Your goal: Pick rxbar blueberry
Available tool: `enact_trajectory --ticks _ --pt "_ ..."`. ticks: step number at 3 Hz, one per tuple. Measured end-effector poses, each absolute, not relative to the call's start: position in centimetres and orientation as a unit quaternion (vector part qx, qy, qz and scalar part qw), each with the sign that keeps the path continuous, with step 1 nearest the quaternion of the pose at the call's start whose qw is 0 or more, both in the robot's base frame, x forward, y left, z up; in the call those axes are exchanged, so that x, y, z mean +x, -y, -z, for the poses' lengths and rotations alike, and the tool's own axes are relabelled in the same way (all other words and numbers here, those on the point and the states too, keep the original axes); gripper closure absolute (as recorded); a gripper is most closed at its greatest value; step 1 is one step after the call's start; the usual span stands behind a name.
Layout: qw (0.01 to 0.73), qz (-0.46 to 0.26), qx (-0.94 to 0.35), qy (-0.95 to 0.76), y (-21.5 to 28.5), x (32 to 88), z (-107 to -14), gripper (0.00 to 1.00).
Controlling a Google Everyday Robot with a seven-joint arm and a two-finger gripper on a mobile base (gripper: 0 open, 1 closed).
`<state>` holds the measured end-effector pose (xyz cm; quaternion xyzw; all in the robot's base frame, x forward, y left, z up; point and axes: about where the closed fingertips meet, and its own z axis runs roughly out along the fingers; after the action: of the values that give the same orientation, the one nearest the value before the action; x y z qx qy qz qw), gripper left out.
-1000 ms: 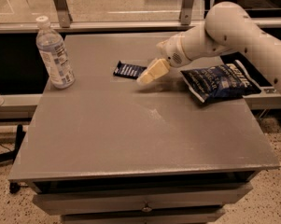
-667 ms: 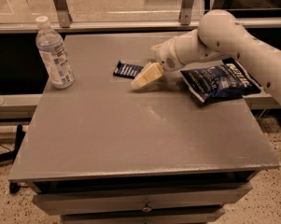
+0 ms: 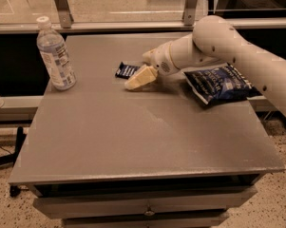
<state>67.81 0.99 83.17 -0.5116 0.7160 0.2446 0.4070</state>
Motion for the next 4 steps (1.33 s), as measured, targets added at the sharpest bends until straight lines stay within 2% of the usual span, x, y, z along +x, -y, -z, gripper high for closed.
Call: enact_trajectory --ticks 3,4 --pt "0.381 -0.255 -0.504 -0.732 -1.1 66.4 -83.2 0.88" --pt "0.380 -0.270 -0.513 -0.721 -1.0 65.2 -85.0 1.00"
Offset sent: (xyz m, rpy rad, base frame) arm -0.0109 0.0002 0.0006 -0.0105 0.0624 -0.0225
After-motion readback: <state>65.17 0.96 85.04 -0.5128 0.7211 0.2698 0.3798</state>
